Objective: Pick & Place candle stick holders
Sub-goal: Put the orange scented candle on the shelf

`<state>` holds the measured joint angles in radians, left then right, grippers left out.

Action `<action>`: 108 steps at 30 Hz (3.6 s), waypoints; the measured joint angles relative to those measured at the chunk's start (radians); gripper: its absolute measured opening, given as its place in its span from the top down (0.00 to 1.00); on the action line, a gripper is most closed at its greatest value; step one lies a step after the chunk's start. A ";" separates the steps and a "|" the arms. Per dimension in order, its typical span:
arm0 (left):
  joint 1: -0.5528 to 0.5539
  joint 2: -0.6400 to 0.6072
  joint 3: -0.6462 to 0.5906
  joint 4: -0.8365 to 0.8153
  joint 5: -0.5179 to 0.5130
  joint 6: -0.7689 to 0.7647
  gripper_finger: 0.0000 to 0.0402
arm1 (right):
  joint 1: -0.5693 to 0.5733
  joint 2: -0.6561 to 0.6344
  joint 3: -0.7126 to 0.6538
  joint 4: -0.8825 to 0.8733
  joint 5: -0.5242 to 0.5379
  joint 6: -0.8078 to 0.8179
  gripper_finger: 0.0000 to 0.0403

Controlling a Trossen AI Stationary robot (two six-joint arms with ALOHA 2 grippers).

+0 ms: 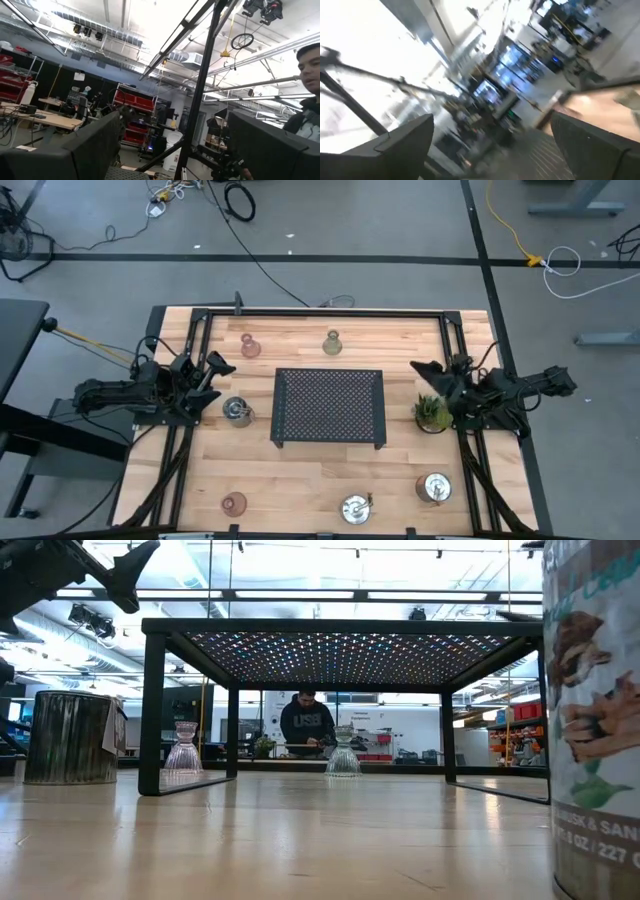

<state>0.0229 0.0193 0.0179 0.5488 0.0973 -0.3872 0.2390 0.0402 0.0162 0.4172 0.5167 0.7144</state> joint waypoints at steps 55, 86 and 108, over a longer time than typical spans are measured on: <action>0.000 0.000 0.000 -0.004 -0.018 -0.019 0.07 | 0.148 0.969 1.396 -1.411 -0.505 0.256 0.01; 0.000 0.000 0.000 -0.023 -0.018 -0.020 0.07 | 0.618 1.529 1.486 -1.891 -0.580 1.231 0.01; 0.000 0.000 0.000 -0.022 -0.017 -0.021 0.07 | 0.595 1.715 1.484 -1.691 -0.684 1.253 0.01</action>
<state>0.0230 0.0196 0.0177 0.5263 0.0799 -0.4080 0.8342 1.7554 1.5005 -1.2736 -0.1677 1.9678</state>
